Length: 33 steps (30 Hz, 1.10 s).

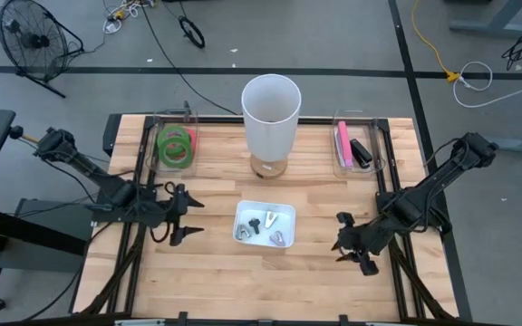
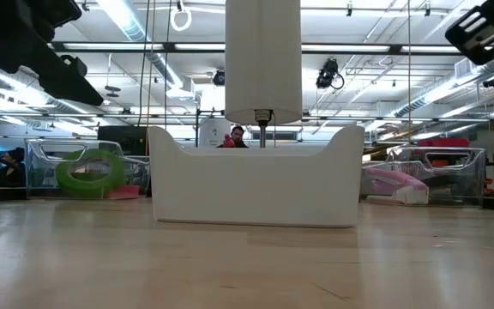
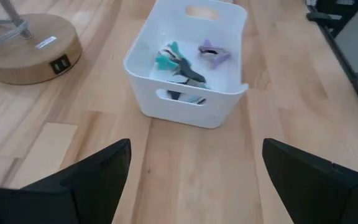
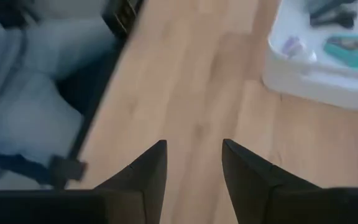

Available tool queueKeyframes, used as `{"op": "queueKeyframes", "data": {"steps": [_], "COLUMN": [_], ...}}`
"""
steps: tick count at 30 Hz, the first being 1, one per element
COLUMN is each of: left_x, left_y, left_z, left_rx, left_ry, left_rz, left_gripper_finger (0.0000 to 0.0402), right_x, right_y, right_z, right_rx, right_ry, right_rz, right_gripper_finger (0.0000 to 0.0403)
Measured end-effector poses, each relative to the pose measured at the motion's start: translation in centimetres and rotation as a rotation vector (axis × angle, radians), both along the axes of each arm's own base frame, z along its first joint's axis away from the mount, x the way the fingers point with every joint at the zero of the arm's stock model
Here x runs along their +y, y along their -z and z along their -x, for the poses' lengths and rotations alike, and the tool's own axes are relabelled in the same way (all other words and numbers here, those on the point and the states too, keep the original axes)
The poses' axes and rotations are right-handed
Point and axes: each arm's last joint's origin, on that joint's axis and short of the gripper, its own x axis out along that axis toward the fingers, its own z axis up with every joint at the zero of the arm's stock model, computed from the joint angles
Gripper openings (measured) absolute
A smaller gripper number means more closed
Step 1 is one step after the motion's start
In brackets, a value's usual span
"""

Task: Pick and place Stapler, Stapler remover, tape
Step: Return to Home Position

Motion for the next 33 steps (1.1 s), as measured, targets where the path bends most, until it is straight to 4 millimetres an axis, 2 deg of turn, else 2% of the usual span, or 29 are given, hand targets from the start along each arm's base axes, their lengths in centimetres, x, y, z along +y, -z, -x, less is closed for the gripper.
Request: {"op": "queueKeyframes", "data": {"steps": [4,10,13,14,21,25,28,33], "left_x": [0.3,1.4,2.0,2.2,2.1,2.3,2.4,3.1], "left_y": [0.7,5.2,7.8,8.1,7.6,7.0,6.5,5.3], "left_z": [0.2,1.8,2.8,3.0,3.0,3.2,3.3,3.6], "left_rx": [-0.058,-0.213,-0.16,-0.122,-0.168,-0.214,-0.266,-0.375], "left_ry": [-0.011,-0.016,-0.015,-0.013,0.007,0.007,0.006,-0.037], "left_rz": [0.037,0.137,0.107,0.083,0.093,0.122,0.153,0.211], "left_gripper_finger": [0.0367,0.0367,0.0367,0.0367,0.0367,0.0367,0.0367,0.0367], "right_x": [-0.5,-2.5,-3.5,-3.8,-5.4,-6.3,-7.1,-8.8], "right_y": [0.2,2.1,3.2,3.7,8.3,9.3,9.4,7.5], "right_z": [0.1,2.6,3.8,4.2,6.3,7.0,7.4,7.6], "right_rx": [-0.132,-0.475,-0.577,-0.592,-0.575,-0.486,-0.476,-0.665], "right_ry": [0.004,0.012,0.013,0.013,0.015,0.032,0.067,0.145], "right_rz": [-0.117,-0.377,-0.455,-0.466,-0.452,-0.374,-0.356,-0.454], "right_gripper_finger": [0.0153,0.0153,0.0153,0.0153,0.0153,0.0153,0.0153,0.0153]}}
